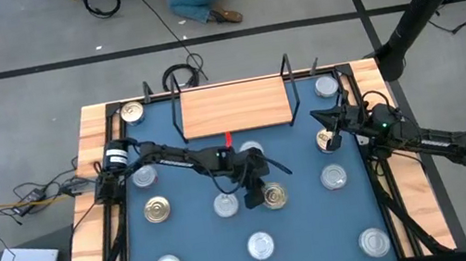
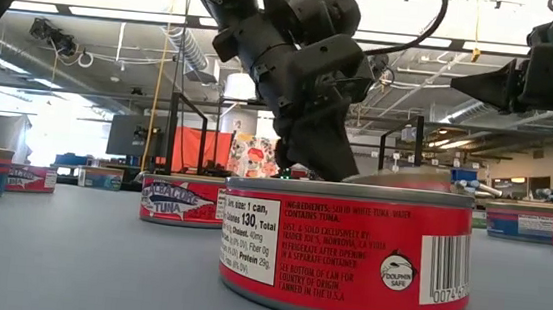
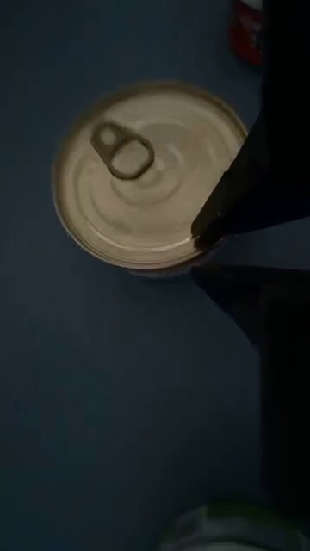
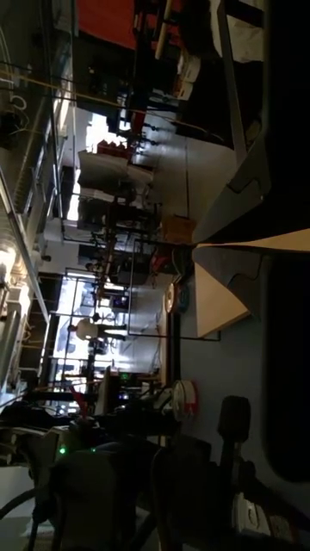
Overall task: Stack canned seafood by type on shelf
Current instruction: Put the blue tuna can on the shelf
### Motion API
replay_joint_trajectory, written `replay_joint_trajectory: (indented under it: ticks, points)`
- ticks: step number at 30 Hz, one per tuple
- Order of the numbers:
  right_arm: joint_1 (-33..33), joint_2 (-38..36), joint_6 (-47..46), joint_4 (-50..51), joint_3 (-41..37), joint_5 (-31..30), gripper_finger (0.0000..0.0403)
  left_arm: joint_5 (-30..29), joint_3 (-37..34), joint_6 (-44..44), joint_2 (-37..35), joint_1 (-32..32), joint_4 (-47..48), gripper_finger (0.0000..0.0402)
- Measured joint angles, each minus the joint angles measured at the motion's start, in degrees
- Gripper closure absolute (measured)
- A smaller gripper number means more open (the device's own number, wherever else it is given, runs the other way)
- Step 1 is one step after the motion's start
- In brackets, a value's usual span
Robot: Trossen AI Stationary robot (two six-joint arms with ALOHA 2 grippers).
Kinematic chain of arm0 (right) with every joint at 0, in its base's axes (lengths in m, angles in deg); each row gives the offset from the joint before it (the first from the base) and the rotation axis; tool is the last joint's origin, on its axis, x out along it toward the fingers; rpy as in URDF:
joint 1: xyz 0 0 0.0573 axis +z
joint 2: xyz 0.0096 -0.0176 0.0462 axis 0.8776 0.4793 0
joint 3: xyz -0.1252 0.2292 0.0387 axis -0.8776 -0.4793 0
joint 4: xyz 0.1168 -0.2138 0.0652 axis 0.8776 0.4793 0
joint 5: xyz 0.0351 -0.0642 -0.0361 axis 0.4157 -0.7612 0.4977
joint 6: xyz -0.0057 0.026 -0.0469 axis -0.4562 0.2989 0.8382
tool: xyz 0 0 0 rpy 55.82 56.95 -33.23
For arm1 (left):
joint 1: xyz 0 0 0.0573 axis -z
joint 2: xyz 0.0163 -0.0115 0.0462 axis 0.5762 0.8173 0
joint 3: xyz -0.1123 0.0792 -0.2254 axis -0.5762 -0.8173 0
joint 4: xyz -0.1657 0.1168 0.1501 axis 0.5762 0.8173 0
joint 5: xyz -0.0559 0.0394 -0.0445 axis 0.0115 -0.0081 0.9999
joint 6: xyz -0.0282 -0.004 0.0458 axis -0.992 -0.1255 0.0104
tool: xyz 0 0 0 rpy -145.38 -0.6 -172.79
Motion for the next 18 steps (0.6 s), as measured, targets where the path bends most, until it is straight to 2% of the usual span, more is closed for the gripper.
replay_joint_trajectory:
  ticks: [7, 18]
  points:
    - [0.0, 0.0, 0.0, 0.02, 0.0, 0.0, 0.0375, -1.22, -0.2, 0.72, 0.24, -0.11, 1.73, 0.0395]
    - [0.0, 0.0, 0.0, 0.02, 0.01, 0.0, 0.0375, -1.92, -0.22, 2.28, 0.15, -0.07, 3.38, 0.0395]
